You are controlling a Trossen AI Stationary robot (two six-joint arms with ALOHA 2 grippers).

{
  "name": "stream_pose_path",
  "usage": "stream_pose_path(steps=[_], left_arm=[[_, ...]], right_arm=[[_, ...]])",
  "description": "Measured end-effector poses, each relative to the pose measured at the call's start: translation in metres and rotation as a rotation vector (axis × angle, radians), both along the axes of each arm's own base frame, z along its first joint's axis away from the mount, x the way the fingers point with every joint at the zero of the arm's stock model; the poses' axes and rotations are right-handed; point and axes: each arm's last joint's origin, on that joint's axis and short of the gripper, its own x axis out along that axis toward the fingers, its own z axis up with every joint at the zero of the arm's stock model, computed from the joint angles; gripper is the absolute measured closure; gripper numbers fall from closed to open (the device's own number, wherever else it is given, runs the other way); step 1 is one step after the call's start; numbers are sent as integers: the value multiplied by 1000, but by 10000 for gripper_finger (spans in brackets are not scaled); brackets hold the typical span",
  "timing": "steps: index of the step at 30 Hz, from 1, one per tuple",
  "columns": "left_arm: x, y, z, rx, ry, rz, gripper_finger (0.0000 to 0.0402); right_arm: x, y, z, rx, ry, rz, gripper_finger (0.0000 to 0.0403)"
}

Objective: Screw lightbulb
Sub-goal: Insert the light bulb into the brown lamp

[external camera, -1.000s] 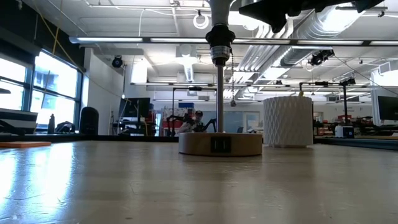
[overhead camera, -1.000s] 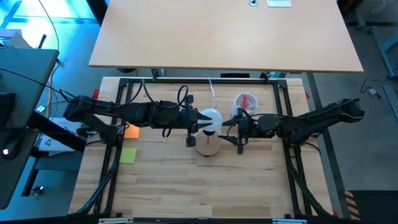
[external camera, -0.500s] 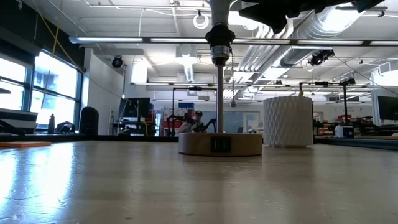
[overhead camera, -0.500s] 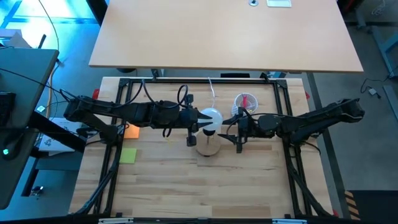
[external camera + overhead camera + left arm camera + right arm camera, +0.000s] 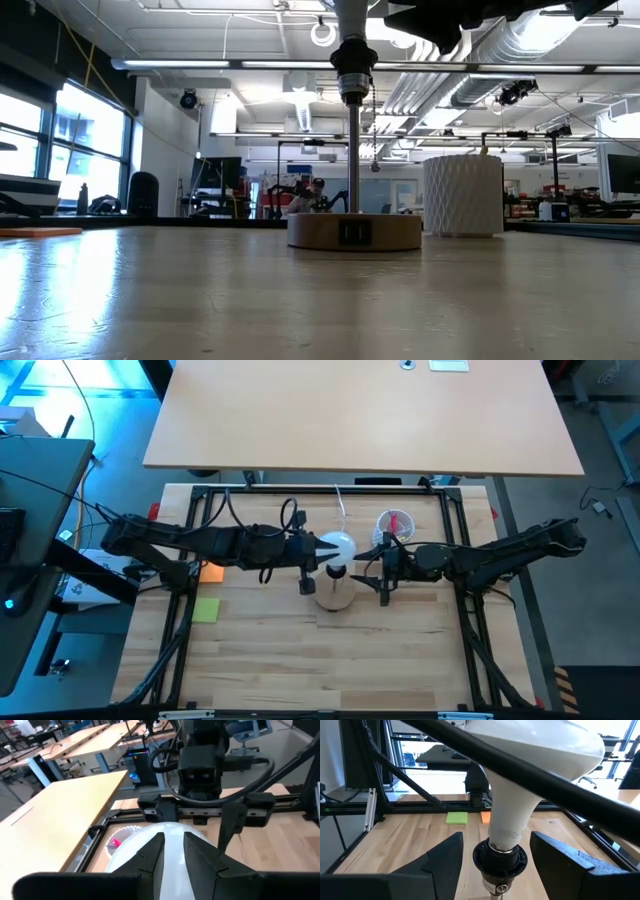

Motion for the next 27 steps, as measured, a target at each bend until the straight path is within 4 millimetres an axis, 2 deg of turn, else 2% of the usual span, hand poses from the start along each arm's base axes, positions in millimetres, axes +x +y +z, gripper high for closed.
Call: stream_pose_path(steps=[7, 13, 18, 23, 27], left_arm=[[-3, -7, 2, 8, -2, -15, 335], [-5, -5, 3, 33, -11, 73, 335], [-8, 8, 9, 9, -41, 147, 342], [-1, 26, -1, -122, 18, 24, 365], [1, 23, -3, -165, 34, -52, 382]], right_arm=[[0, 0, 0, 0, -1, 0, 177], [0, 0, 0, 7, -2, -1, 177], [0, 0, 0, 3, -5, -1, 177], [0, 0, 1, 7, -8, -1, 177], [0, 0, 1, 4, -8, -1, 177]])
